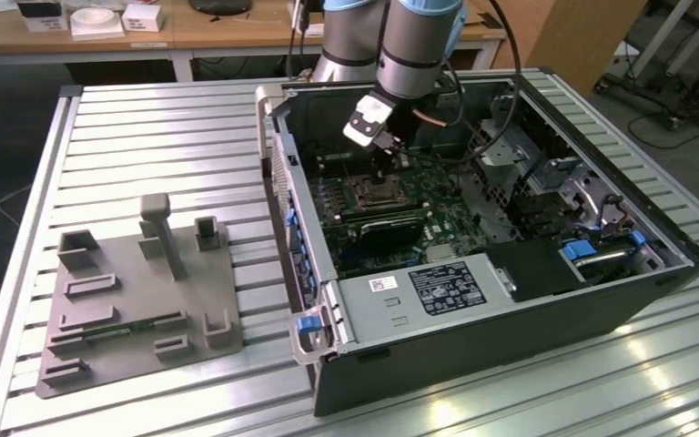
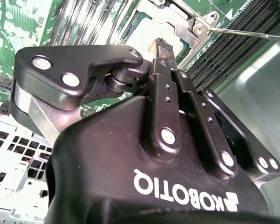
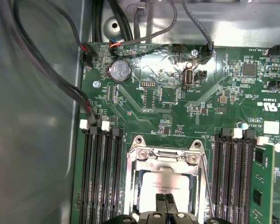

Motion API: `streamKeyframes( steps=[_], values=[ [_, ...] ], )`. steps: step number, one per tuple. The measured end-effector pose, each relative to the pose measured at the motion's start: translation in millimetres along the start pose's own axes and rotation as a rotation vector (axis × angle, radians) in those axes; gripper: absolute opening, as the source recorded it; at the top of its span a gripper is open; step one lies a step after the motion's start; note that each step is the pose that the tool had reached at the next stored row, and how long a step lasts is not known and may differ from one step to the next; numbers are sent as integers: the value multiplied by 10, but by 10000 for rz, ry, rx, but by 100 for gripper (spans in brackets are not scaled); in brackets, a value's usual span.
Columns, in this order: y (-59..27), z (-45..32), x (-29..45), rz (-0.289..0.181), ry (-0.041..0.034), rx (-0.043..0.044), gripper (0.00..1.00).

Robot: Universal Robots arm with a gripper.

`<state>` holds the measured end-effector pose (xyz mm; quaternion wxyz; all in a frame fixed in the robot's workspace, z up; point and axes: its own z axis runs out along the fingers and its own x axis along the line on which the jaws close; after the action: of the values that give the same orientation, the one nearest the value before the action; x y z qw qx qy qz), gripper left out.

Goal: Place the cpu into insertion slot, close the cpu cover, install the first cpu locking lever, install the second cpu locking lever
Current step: 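Install the first cpu locking lever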

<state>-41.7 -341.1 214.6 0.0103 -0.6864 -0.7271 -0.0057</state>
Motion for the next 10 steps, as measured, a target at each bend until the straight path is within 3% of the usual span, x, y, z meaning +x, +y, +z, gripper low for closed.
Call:
streamKeyframes(
  steps=[10],
  values=[
    [-1,-143,4,0,1,0,10]
  ],
)
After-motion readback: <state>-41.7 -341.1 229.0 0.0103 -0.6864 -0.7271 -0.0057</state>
